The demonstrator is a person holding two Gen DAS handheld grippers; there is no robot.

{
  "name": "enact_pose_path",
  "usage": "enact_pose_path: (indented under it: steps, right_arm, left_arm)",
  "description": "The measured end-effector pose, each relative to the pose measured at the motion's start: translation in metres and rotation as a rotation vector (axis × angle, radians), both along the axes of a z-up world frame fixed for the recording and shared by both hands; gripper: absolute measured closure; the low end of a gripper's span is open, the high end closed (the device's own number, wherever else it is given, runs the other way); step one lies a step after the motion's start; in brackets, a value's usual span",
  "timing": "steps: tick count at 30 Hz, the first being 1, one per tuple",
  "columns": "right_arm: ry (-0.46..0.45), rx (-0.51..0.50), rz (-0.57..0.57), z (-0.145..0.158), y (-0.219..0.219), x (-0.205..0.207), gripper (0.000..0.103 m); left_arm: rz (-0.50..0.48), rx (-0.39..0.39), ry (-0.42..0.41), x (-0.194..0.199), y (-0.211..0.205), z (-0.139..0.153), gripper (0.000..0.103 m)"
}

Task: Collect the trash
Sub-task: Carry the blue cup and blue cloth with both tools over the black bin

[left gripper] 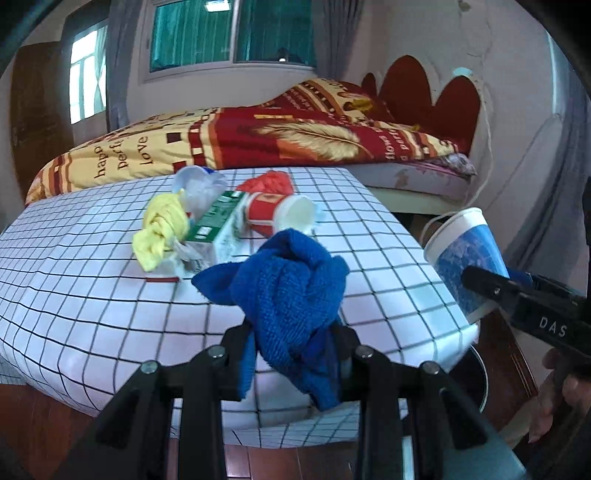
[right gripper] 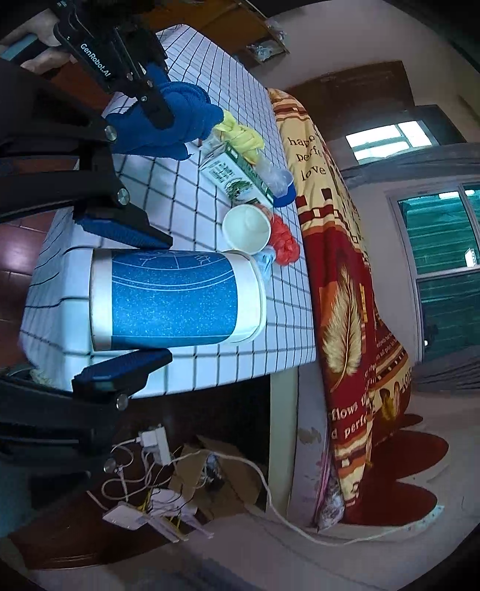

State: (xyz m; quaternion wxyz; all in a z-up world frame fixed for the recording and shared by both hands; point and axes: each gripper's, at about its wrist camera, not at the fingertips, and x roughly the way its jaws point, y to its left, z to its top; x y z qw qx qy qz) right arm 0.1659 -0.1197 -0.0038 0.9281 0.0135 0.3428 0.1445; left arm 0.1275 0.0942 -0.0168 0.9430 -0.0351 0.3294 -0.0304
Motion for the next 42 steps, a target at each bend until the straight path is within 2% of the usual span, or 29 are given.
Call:
enact_pose_path:
  steps: [8, 15, 27, 36, 42]
  right_arm:
    - [0.016, -0.021, -0.058, -0.003, -0.039, -0.03, 0.046]
    - [0.129, 0.008, -0.153, -0.028, -0.092, -0.046, 0.046]
    - [0.261, -0.056, -0.241, -0.066, -0.154, -0.075, 0.046]
    - [0.311, -0.077, -0.26, -0.091, -0.186, -0.092, 0.046]
    - [0.344, -0.089, -0.258, -0.113, -0.21, -0.094, 0.046]
  left_arm:
    - [-0.092, 0.001, 0.01, -0.014, -0.035, -0.004, 0.07]
    - [-0.188, 0.0, 0.024, -0.022, -0.072, -0.01, 0.07]
    - [-0.376, 0.001, 0.079, -0.035, -0.146, -0.028, 0.07]
    - [-0.501, 0.006, 0.158, -0.046, -0.199, -0.051, 0.07]
    - [-0.514, -0.003, 0.225, -0.038, -0.222, -0.076, 0.07]
